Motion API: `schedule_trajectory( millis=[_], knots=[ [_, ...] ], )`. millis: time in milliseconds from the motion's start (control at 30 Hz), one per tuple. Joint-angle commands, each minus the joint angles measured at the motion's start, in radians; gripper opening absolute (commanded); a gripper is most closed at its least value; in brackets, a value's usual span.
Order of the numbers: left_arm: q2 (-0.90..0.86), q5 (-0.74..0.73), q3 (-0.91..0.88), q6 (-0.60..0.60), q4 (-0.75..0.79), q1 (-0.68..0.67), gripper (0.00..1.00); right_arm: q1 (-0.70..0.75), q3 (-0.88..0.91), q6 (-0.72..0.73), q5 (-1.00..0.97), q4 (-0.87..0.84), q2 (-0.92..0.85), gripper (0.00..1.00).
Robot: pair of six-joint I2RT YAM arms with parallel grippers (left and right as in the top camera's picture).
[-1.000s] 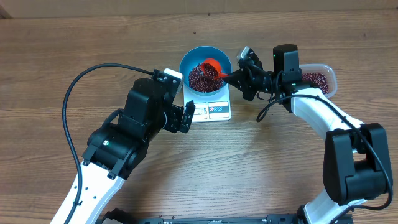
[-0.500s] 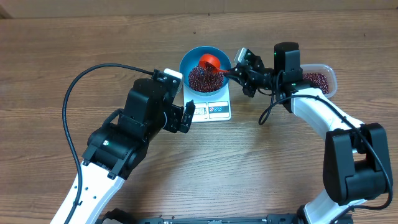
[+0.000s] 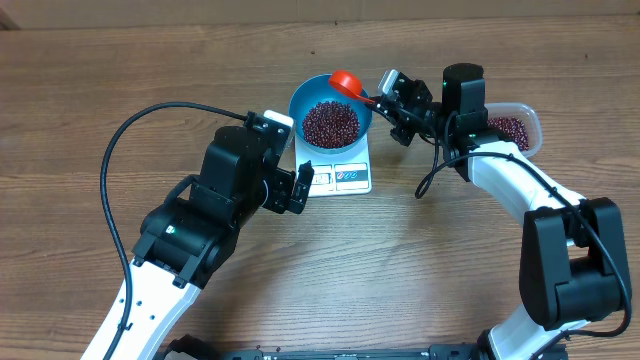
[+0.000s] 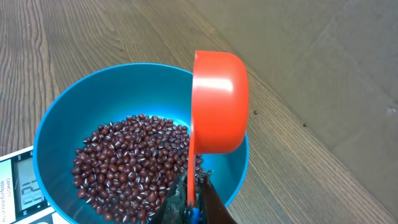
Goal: Scoop item into bowl and weigh 150g on scale
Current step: 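Lift the empty scoop and move it back to the bean tub, then scoop beans from the tub with the right gripper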
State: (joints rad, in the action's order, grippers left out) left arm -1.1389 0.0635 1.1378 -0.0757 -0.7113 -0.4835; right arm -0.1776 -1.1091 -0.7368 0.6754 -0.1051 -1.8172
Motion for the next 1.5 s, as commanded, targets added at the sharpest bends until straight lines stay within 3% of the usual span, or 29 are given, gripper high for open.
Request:
schedule_trajectory(
  millis=[0, 333, 600, 900, 1100, 1467],
  knots=[
    [0.000, -0.009, 0.002, -0.007, 0.001, 0.005, 1.00, -0.005, -0.004, 0.004, -0.002, -0.006, 0.002, 0.04],
    [0.000, -0.009, 0.002, -0.007, 0.001, 0.005, 0.99, 0.000, -0.004, 0.104, -0.064, 0.106, 0.190, 0.04],
    [0.000, -0.009, 0.002, -0.007, 0.001, 0.005, 1.00, 0.051, -0.004, 0.327, -0.564, 0.338, 0.383, 0.04],
    [0.000, -0.009, 0.002, -0.007, 0.001, 0.005, 1.00, 0.121, -0.004, 0.416, -0.834, 0.638, 0.448, 0.04],
    [0.000, -0.009, 0.002, -0.007, 0.001, 0.005, 1.00, 0.232, -0.003, 0.466, -0.884, 0.788, 0.447, 0.04],
    [0.000, -0.009, 0.002, -0.007, 0.001, 0.005, 1.00, 0.297, -0.003, 0.479, -0.823, 0.840, 0.314, 0.04]
  ],
)
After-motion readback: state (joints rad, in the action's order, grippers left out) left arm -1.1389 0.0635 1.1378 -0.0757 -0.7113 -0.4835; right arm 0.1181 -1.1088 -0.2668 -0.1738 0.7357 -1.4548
